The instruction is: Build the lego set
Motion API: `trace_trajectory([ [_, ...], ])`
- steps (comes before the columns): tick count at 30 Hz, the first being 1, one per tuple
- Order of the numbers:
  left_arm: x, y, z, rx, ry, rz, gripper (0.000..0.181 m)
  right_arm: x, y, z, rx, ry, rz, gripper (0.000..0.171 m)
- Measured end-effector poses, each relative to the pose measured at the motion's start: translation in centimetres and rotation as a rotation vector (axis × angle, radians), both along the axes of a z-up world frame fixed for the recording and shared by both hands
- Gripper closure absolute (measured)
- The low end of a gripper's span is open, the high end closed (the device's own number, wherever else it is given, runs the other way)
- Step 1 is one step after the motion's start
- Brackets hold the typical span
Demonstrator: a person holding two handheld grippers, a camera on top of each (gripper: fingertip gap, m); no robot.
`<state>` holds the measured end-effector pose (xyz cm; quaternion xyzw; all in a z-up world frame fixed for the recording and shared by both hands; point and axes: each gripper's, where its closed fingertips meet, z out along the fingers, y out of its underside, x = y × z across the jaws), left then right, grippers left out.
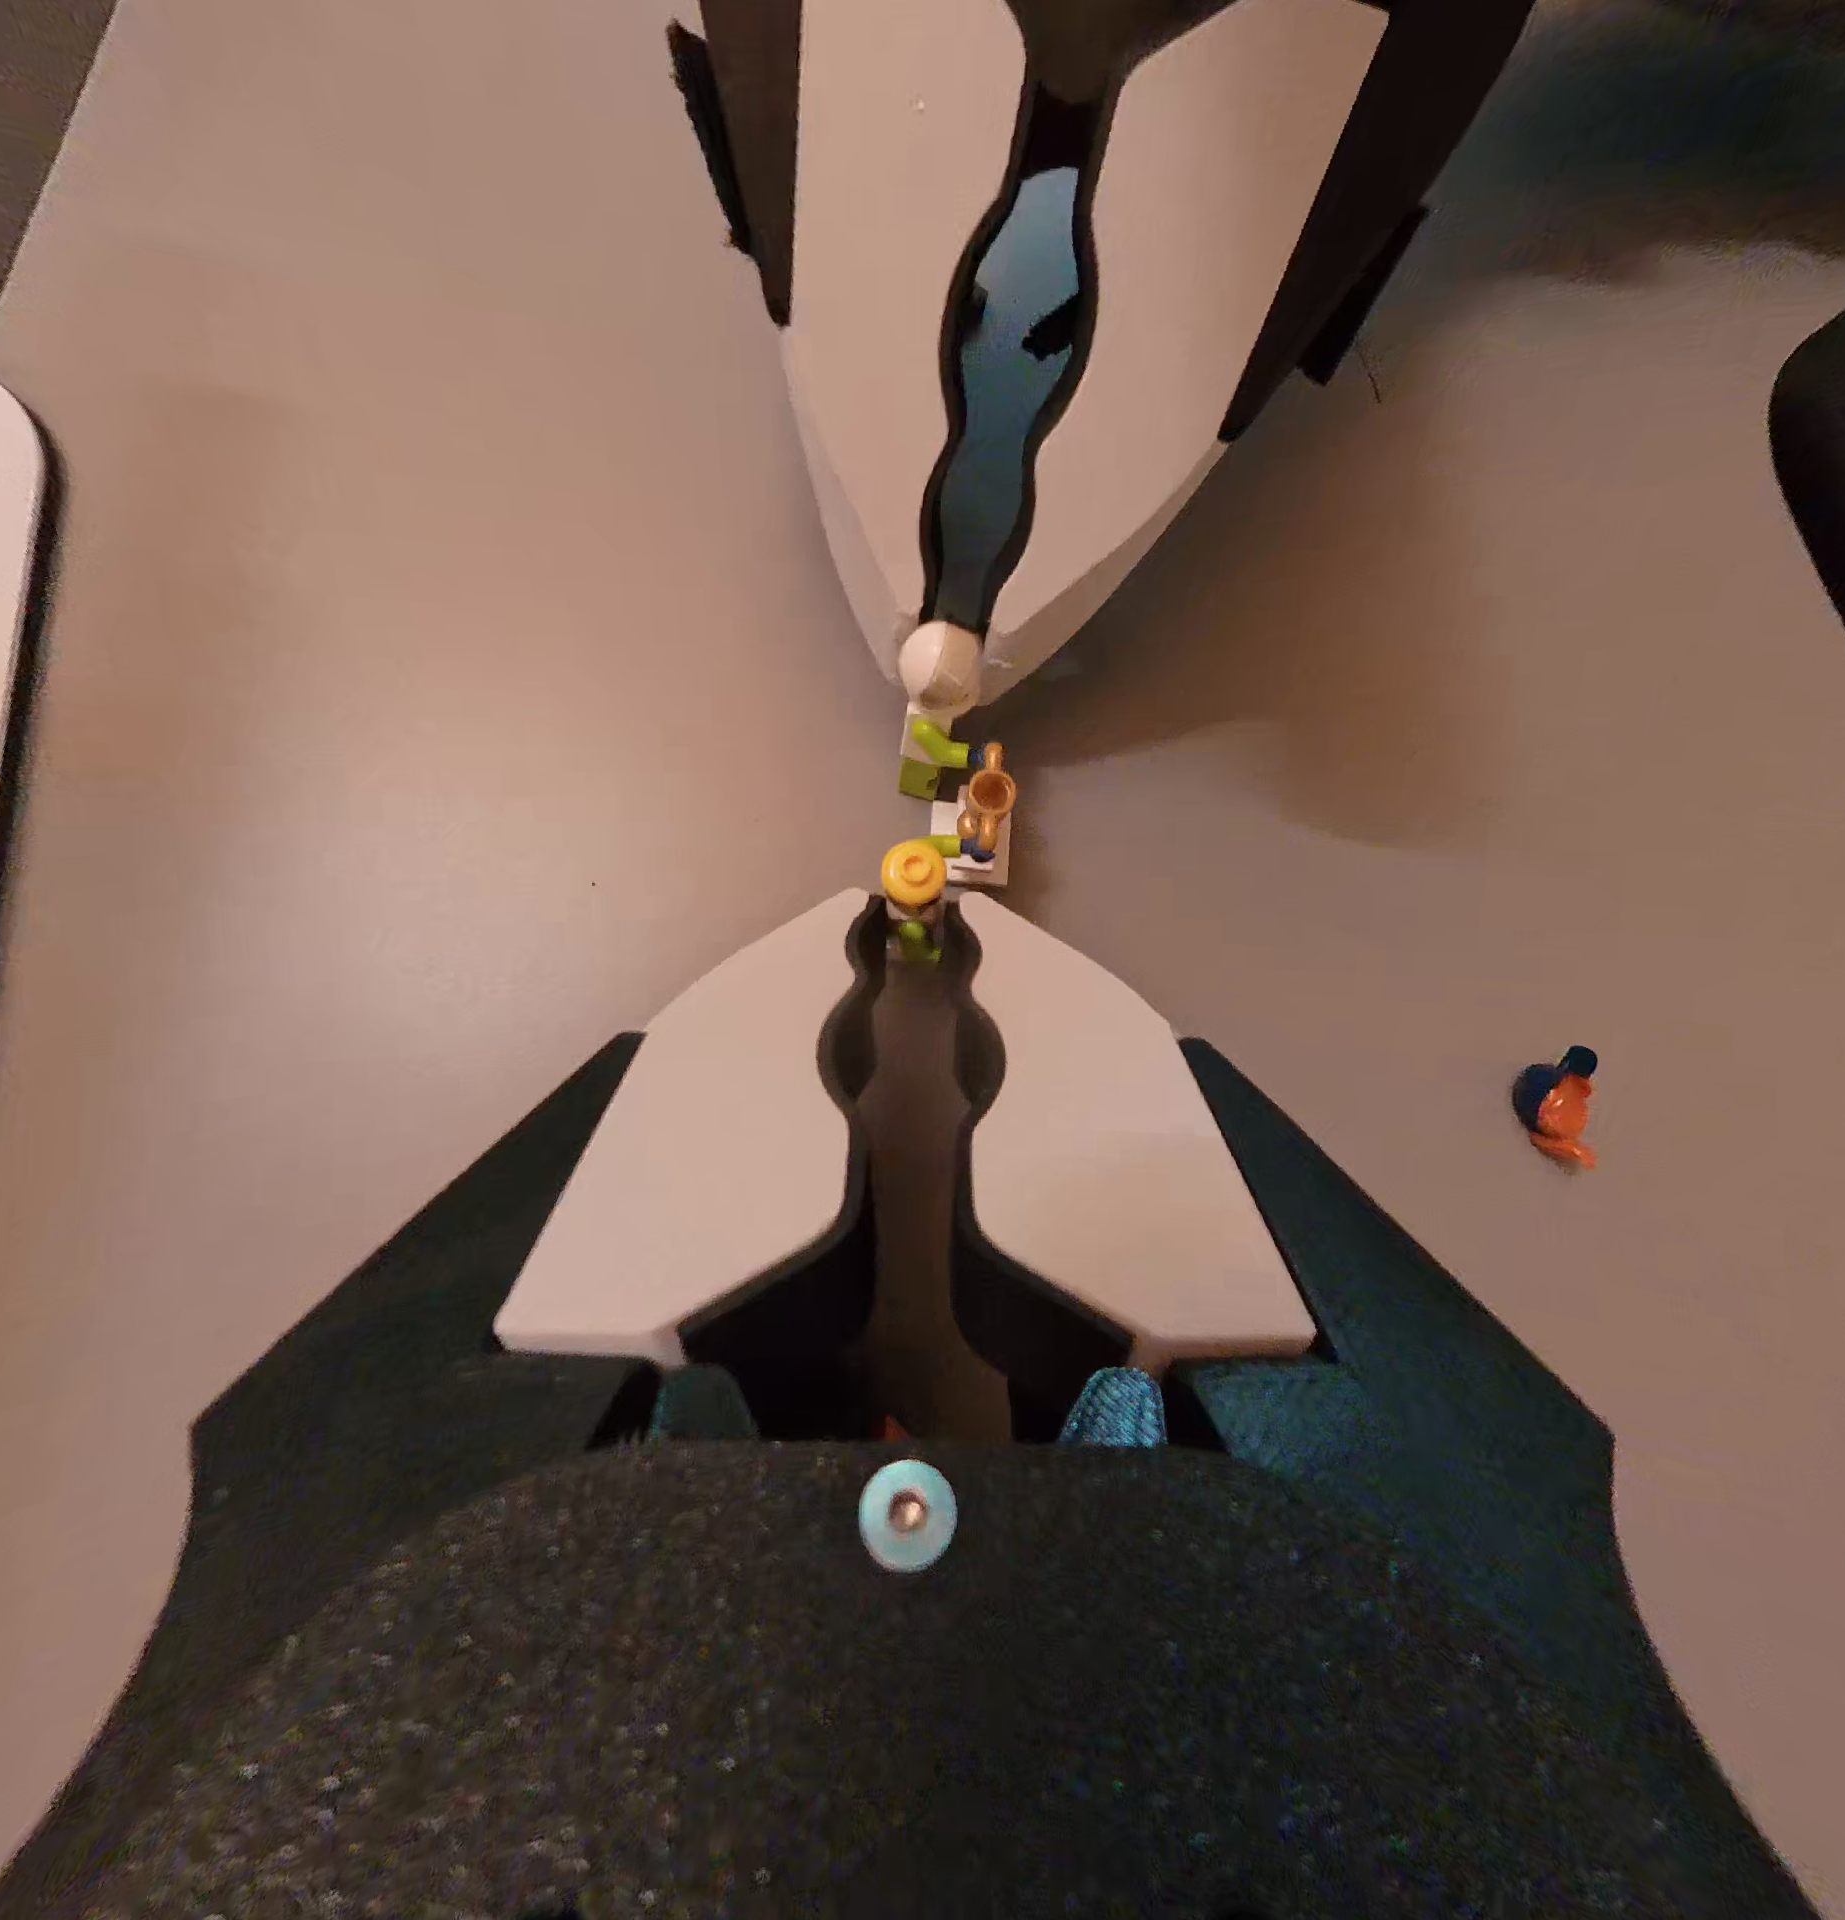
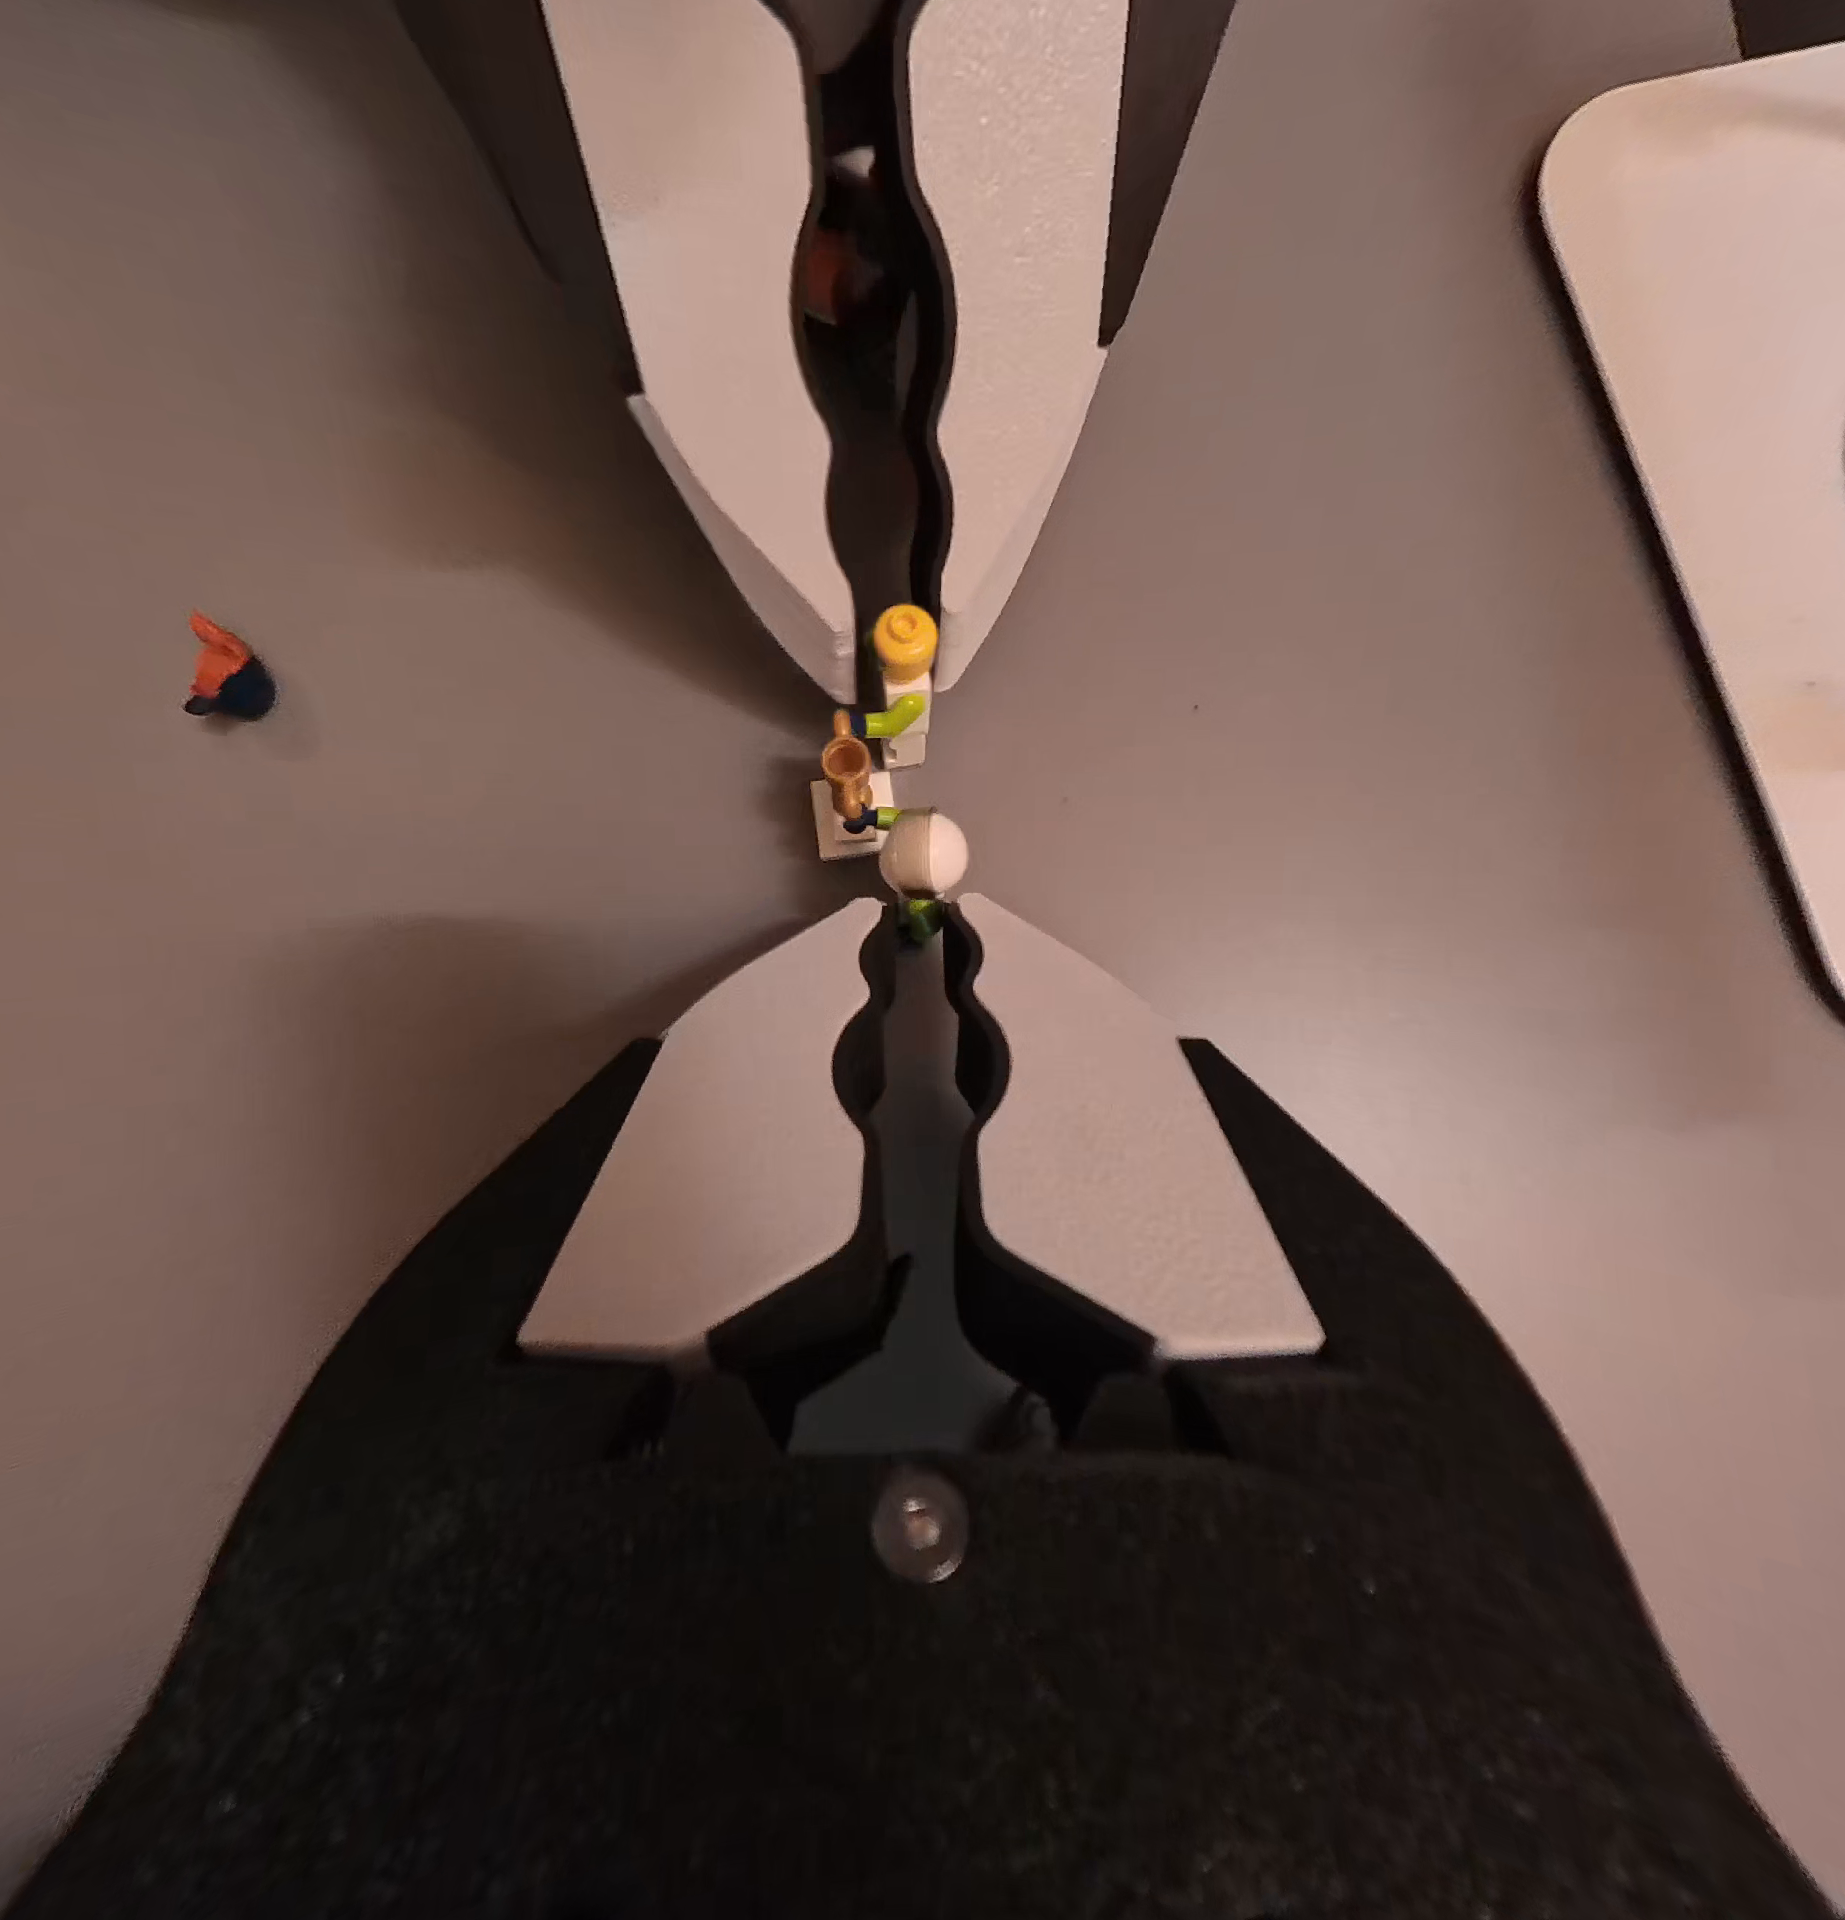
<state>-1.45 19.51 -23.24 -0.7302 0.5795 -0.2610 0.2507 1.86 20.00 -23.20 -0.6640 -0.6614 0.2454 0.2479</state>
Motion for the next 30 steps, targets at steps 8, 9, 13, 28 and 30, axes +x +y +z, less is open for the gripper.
trace_trajectory([
  [8,-0.3,-0.2,-0.3,0.028,0.063,-0.022,0.164,0.1,0.1,0.1,0.028,-0.024,0.000,0.159],
  [9,-0.3,-0.2,-0.4,0.022,0.067,-0.019,0.163,0.1,0.1,0.2,0.027,-0.017,-0.003,0.159],
  [13,-0.1,-0.3,-0.9,0.041,0.105,-0.029,0.162,0.2,0.1,0.0,0.020,-0.014,-0.017,0.160],
  [28,-0.1,-0.3,-1.6,0.111,0.279,-0.079,0.172,-0.3,-0.9,-0.7,0.026,-0.026,-0.013,0.162],
  [30,0.0,-0.4,-1.6,0.100,0.269,-0.089,0.172,-0.3,-0.9,-0.7,0.030,-0.019,-0.014,0.162],
])
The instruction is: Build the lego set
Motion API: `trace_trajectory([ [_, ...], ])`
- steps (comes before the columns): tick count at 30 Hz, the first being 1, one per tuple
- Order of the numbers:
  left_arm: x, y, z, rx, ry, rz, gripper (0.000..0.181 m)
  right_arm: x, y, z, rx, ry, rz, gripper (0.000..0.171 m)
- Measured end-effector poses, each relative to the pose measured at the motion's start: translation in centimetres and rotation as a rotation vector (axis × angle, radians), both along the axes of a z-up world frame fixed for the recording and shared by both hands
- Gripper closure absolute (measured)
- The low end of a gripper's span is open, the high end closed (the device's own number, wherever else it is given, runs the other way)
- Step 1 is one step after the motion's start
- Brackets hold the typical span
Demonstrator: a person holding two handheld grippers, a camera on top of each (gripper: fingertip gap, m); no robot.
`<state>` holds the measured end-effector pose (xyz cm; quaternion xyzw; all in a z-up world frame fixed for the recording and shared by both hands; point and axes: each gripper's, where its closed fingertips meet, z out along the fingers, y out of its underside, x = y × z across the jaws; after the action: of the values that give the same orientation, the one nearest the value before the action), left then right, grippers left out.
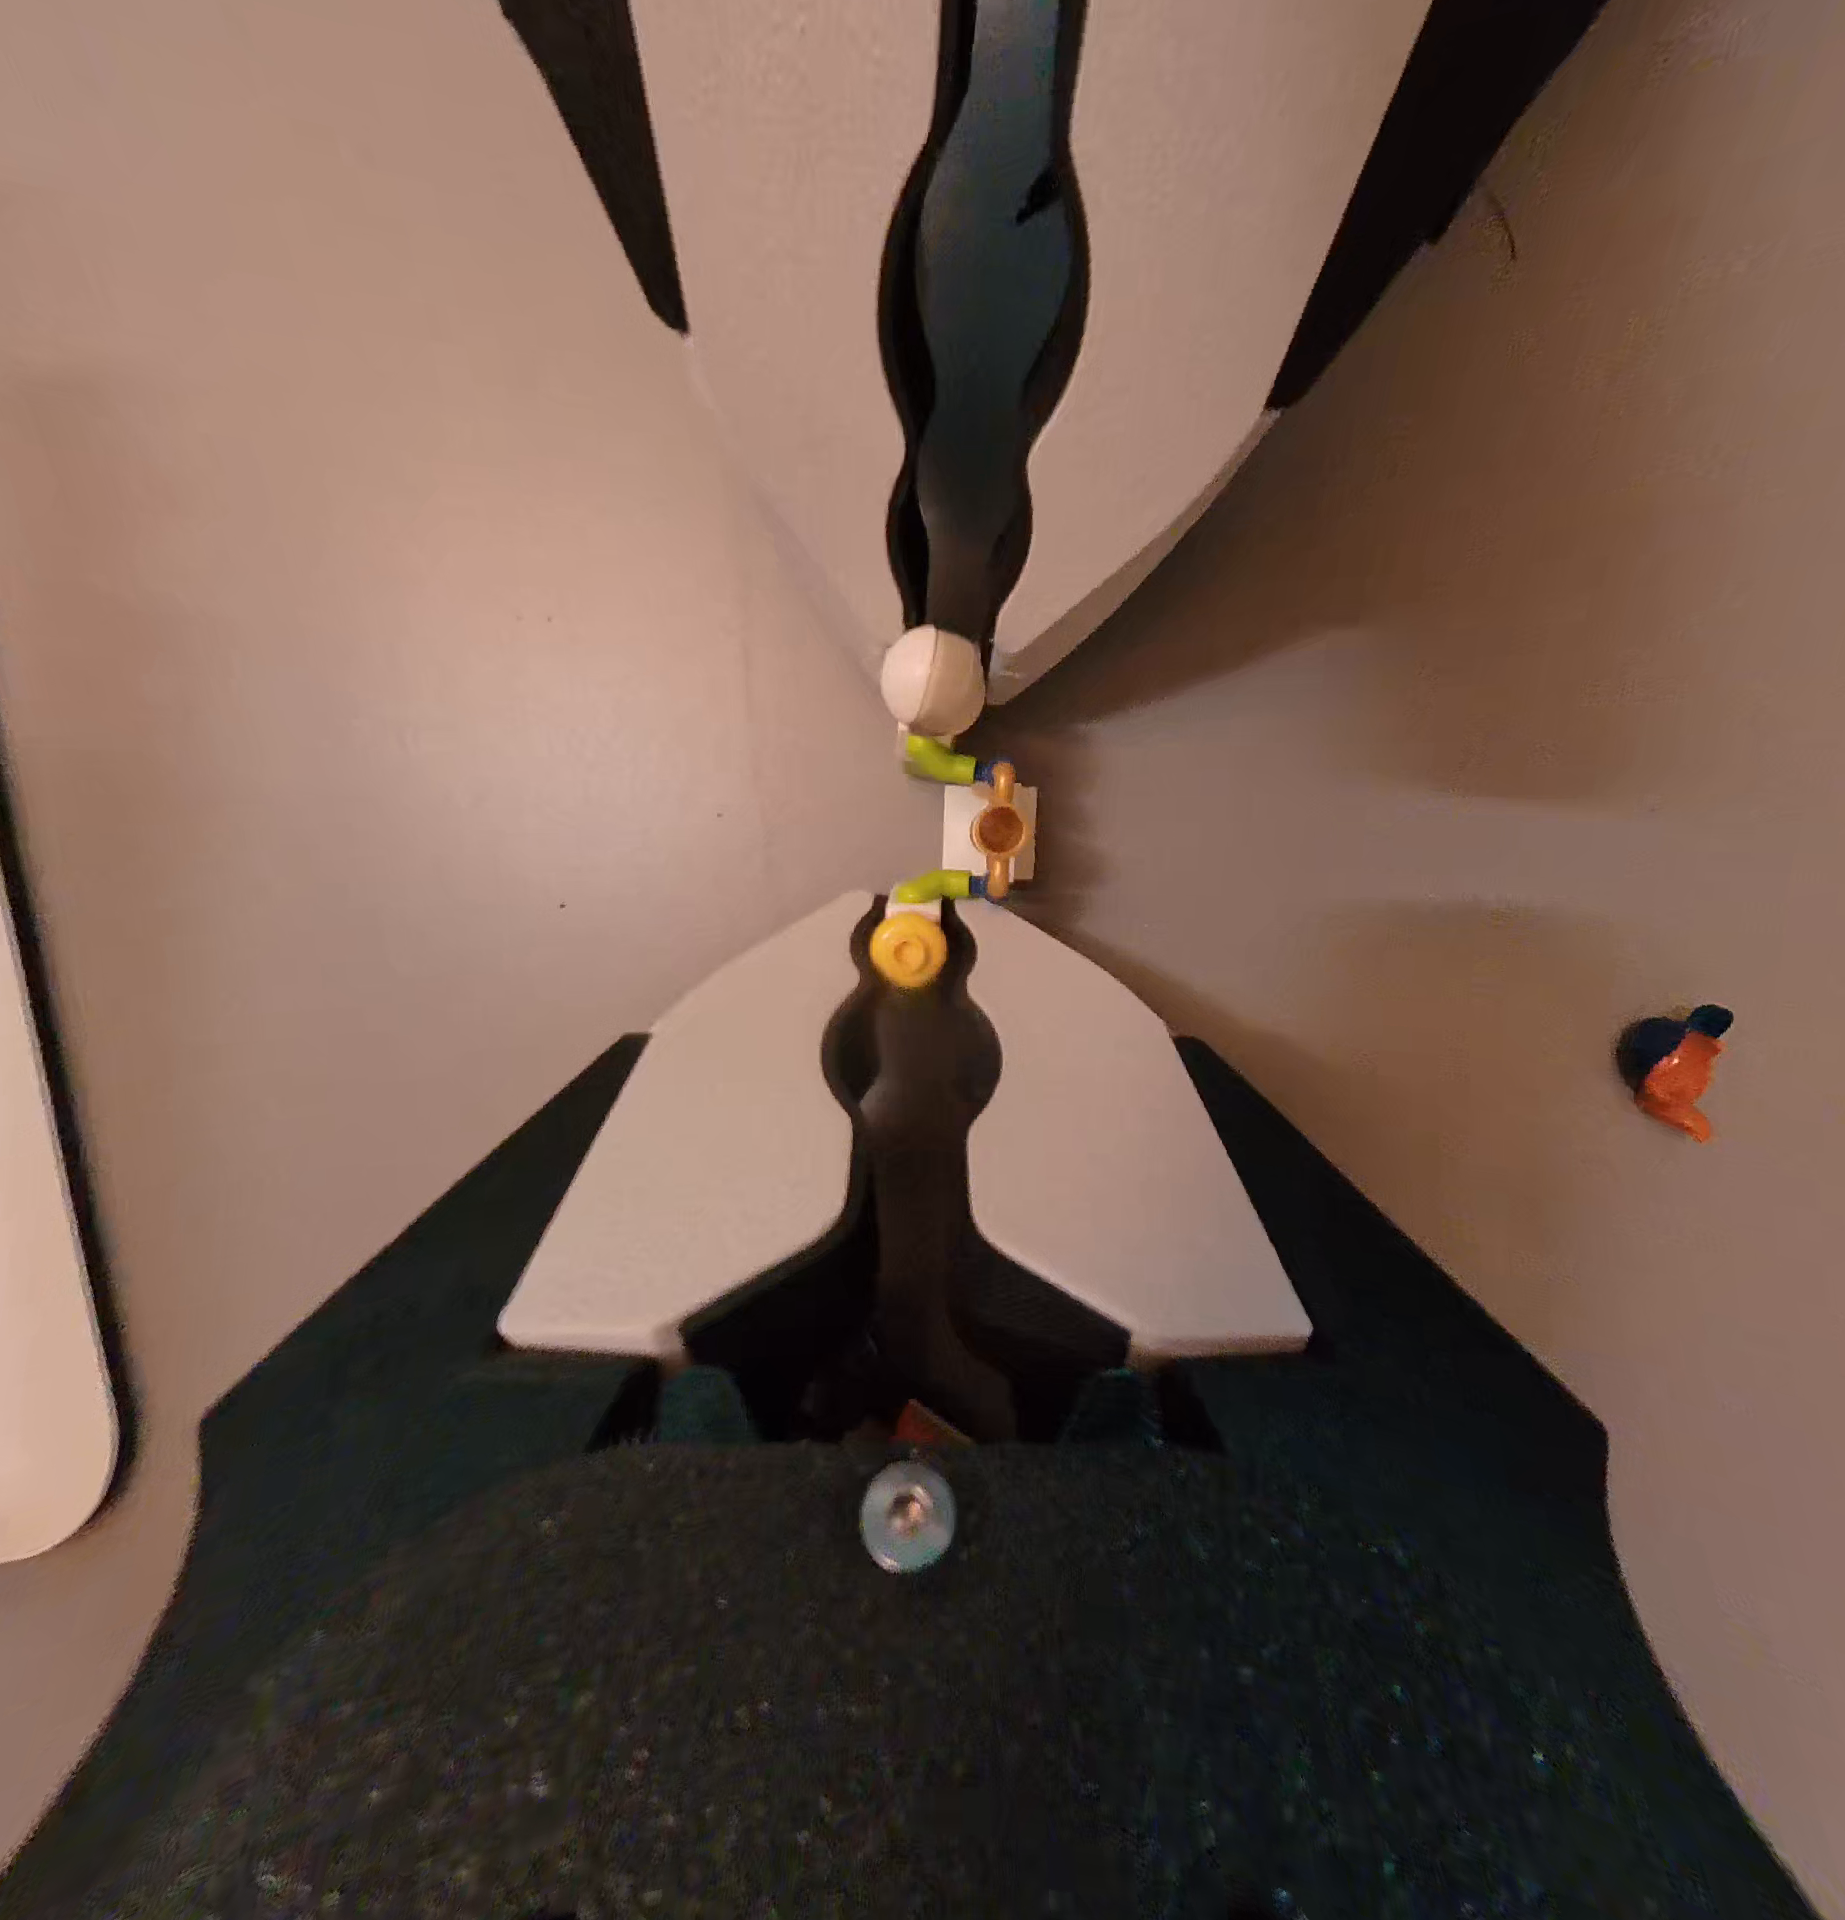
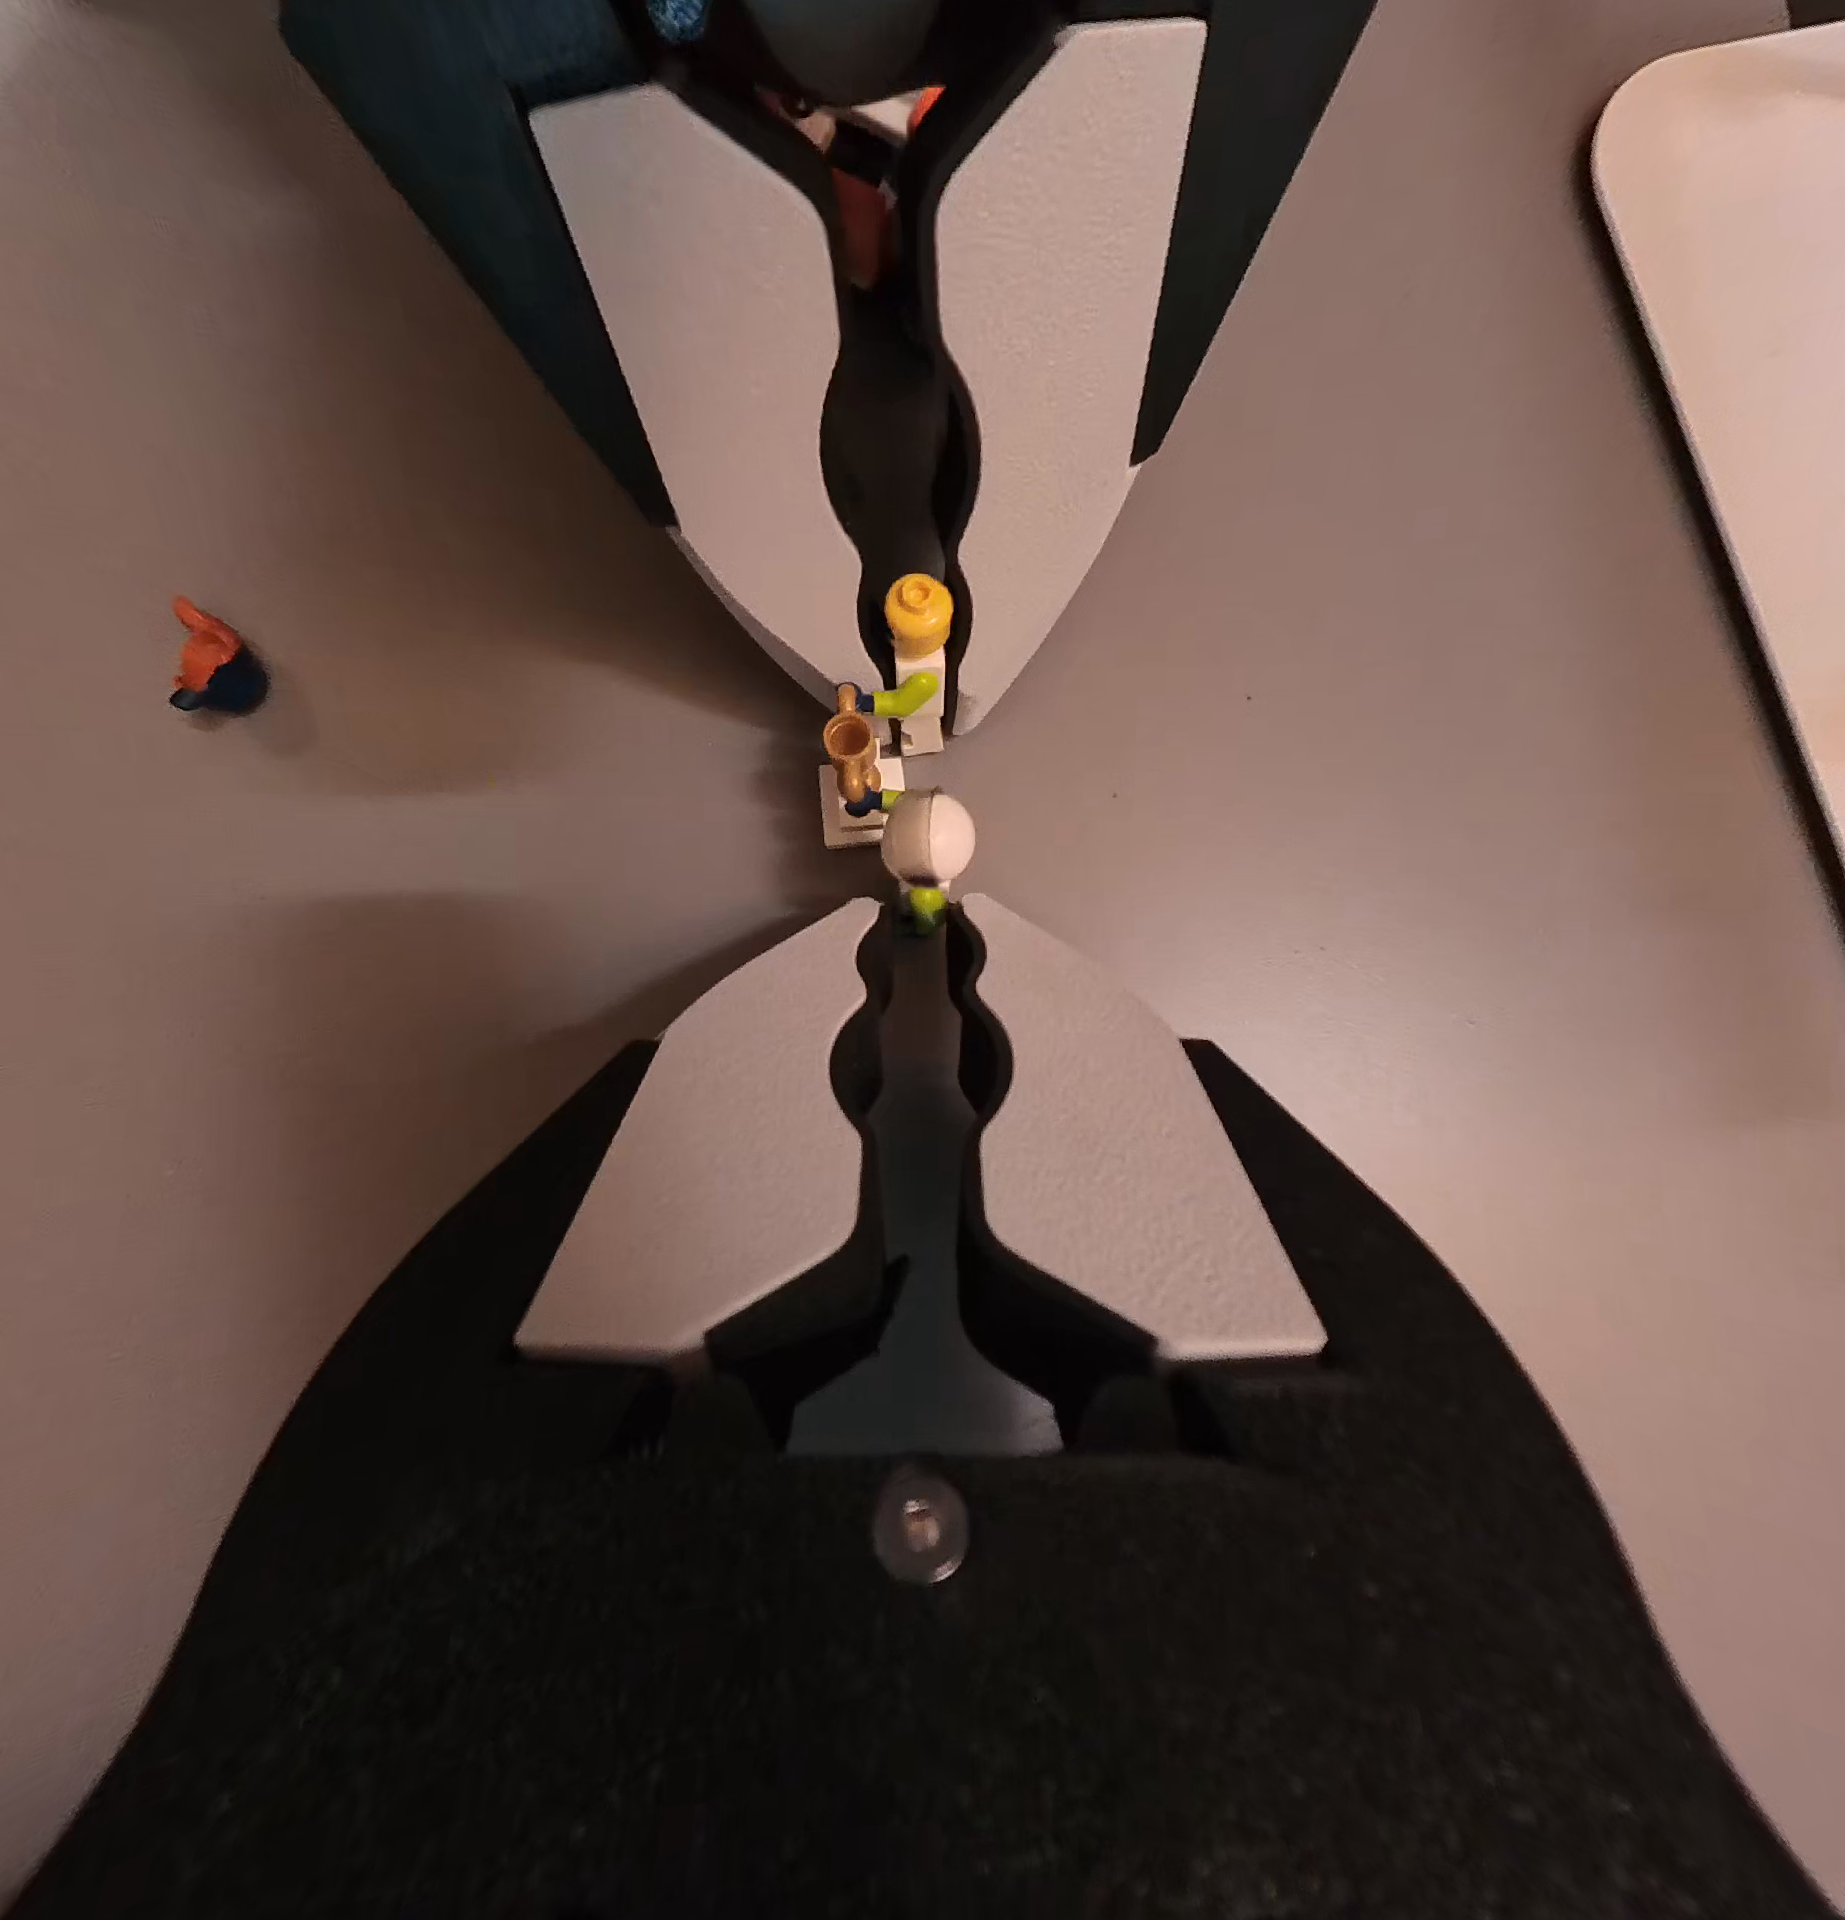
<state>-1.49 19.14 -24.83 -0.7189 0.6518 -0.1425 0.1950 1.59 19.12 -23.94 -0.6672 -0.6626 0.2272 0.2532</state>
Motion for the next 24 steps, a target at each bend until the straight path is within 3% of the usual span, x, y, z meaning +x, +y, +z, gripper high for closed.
trace_trajectory([
  [7,-0.21,-0.48,-0.01,-0.026,0.003,-0.024,0.172,0.16,-0.03,-0.07,-0.002,0.018,-0.002,0.161],
  [12,-0.73,-0.76,0.15,-0.011,0.039,-0.033,0.153,0.51,-0.08,-0.09,-0.004,0.017,-0.006,0.160],
  [24,-0.03,-0.51,-0.03,-0.021,0.030,0.027,0.169,0.13,0.12,0.02,0.004,0.032,-0.026,0.157],
])
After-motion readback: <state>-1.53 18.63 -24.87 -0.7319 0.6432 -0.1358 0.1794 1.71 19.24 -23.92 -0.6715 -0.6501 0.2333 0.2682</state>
